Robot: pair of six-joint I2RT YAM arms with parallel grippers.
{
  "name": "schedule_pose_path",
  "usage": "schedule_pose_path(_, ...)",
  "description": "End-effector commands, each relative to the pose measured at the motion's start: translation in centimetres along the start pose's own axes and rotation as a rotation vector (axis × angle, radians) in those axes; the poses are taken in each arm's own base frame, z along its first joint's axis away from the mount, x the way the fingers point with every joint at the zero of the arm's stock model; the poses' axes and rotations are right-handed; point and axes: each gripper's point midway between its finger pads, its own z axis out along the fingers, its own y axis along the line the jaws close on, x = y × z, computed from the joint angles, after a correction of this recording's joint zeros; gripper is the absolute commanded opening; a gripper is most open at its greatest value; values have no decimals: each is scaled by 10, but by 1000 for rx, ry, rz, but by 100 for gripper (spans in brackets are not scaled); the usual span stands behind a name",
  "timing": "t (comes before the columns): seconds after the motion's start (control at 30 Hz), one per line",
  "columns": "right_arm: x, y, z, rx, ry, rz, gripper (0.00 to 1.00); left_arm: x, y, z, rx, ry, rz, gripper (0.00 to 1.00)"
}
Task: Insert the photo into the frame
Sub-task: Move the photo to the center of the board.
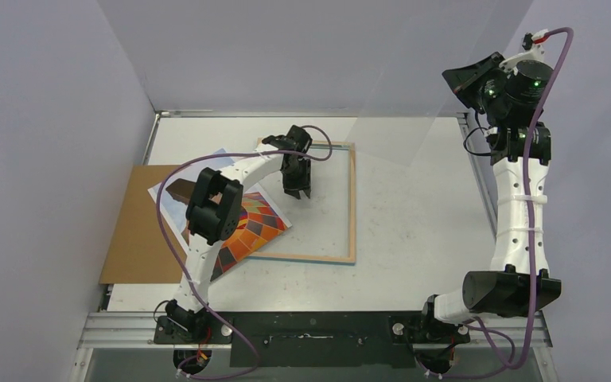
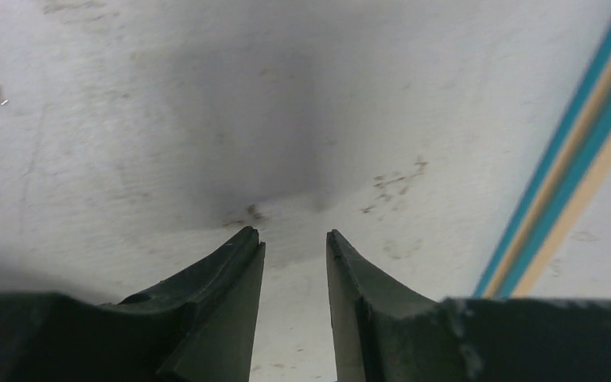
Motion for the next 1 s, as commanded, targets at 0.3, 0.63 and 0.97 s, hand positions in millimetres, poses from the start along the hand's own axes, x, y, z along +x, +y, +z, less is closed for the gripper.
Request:
schedule_pose_path(0.3,-2,30,-13,-115,8,-48,0,31,95,-21,-263,146,41,32)
schedule_pose_path(0.63,9,23,-9,-99,42,-51,0,45,130,-51,-335,196,32,27)
schedule_pose_path(0.97,13,18,-6,-86,55,-43,0,69,155,-83,-316,192,-46,19)
